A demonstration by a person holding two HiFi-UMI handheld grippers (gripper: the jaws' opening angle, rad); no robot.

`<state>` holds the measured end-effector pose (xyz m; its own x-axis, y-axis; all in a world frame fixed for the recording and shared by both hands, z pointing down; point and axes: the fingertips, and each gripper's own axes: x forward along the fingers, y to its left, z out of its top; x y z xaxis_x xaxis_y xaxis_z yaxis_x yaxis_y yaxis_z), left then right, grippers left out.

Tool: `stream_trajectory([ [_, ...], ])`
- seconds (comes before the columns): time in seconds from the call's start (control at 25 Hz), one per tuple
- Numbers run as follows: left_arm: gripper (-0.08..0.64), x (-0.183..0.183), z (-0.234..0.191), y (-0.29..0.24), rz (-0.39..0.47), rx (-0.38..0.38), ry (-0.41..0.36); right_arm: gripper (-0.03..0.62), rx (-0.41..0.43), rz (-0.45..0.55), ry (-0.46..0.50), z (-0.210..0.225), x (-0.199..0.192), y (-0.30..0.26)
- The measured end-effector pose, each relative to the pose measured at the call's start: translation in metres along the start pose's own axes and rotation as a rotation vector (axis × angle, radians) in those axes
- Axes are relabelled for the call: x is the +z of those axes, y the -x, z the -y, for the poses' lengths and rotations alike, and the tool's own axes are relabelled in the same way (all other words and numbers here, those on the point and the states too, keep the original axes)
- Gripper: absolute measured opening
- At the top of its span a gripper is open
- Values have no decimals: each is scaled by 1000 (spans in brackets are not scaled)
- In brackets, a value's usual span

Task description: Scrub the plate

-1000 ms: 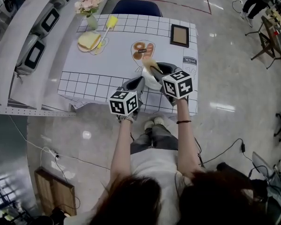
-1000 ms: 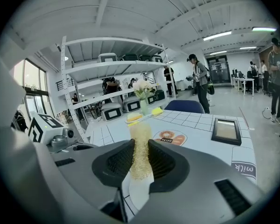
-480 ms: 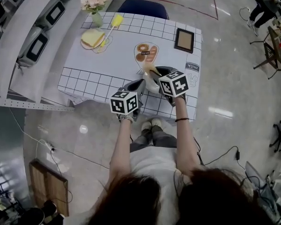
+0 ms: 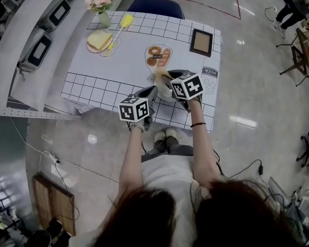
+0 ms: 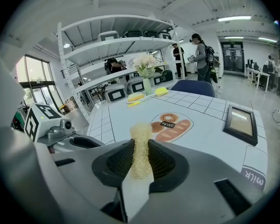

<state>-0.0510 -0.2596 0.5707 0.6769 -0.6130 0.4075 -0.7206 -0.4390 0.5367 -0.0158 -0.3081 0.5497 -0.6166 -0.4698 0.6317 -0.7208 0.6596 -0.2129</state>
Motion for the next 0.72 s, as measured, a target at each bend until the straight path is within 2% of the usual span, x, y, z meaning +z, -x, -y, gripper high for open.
stream_trajectory([
  [0.72, 11, -9, -7, -9, -36, 34, 37, 80, 42, -123, 21, 10, -19, -19],
])
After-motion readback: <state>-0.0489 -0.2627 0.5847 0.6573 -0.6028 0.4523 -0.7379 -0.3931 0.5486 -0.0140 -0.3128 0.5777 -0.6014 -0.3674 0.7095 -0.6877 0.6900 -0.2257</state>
